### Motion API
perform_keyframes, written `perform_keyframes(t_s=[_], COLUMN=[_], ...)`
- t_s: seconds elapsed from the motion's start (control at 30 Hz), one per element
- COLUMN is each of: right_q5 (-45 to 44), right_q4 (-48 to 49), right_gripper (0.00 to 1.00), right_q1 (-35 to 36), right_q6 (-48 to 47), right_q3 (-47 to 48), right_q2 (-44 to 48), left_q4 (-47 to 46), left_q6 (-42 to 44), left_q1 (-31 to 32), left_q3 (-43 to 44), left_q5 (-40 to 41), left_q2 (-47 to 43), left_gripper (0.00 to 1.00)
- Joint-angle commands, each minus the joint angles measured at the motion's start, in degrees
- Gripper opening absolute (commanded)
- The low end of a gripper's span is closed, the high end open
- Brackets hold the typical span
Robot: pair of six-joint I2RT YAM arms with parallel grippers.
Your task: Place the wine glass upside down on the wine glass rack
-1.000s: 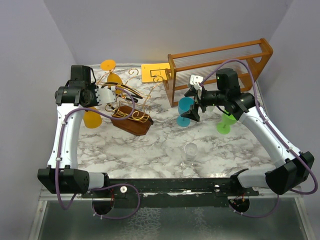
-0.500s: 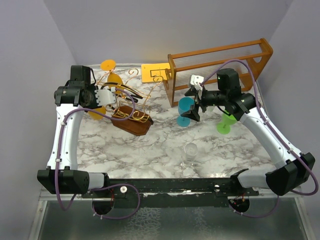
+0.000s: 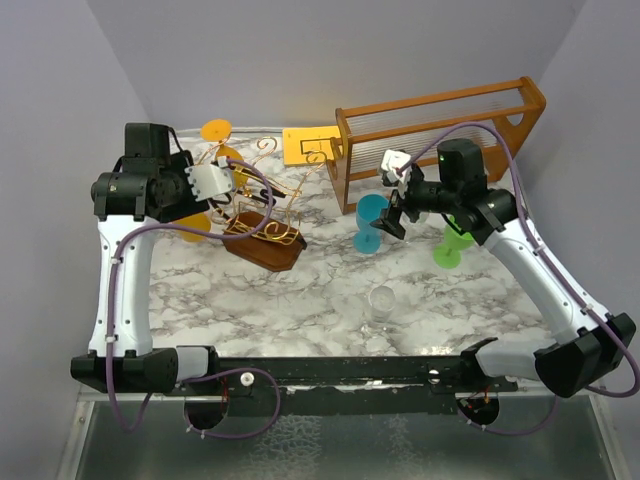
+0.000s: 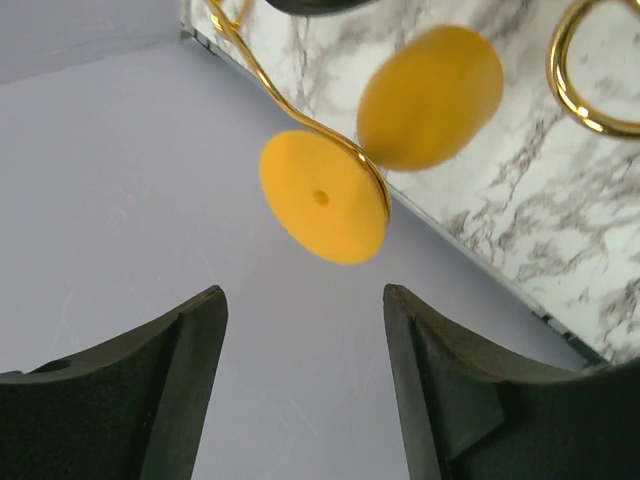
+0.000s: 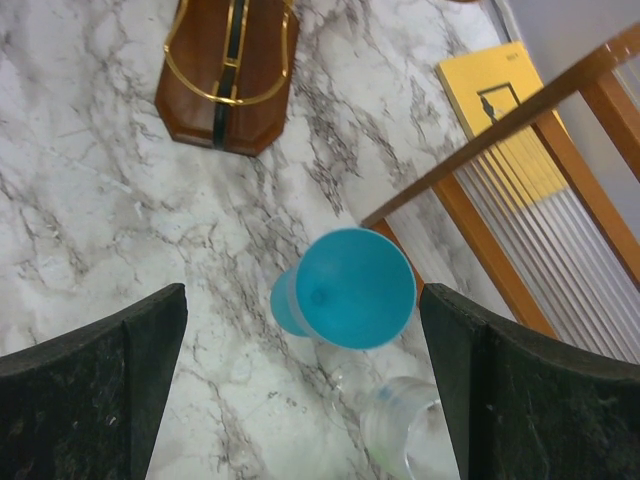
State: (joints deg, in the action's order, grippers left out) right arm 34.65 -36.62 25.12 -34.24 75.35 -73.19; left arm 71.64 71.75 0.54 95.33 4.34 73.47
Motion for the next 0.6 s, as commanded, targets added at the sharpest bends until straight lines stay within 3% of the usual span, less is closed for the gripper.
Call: perform_keyframes(t_s=[0.0,0.3,0.57], right_q5=[-9.58,-22.03,-32.23], right_q4=[-2.68,-1.49,3.69], right_gripper=[1.00,1.00,0.94], right_q1=[0.01,0.01,0.01], right_q6=[-0.60,6.47,9.76], right_q3=[-0.32,-4.77,-8.34], right_q2=[2.29,7.34,7.32], left_q4=[-2.77,-14.93,-22.30], left_q6=[-11.54,-33.78,-42.95], left_q1=[0.43,0.34,0.25], left_q3=[6.05,11.72,11.21], left_q5=[-12.17,-15.34,-13.78], left_q2=[-0.18,3.45,6.18], left_gripper=[0.70,0.98,0.99])
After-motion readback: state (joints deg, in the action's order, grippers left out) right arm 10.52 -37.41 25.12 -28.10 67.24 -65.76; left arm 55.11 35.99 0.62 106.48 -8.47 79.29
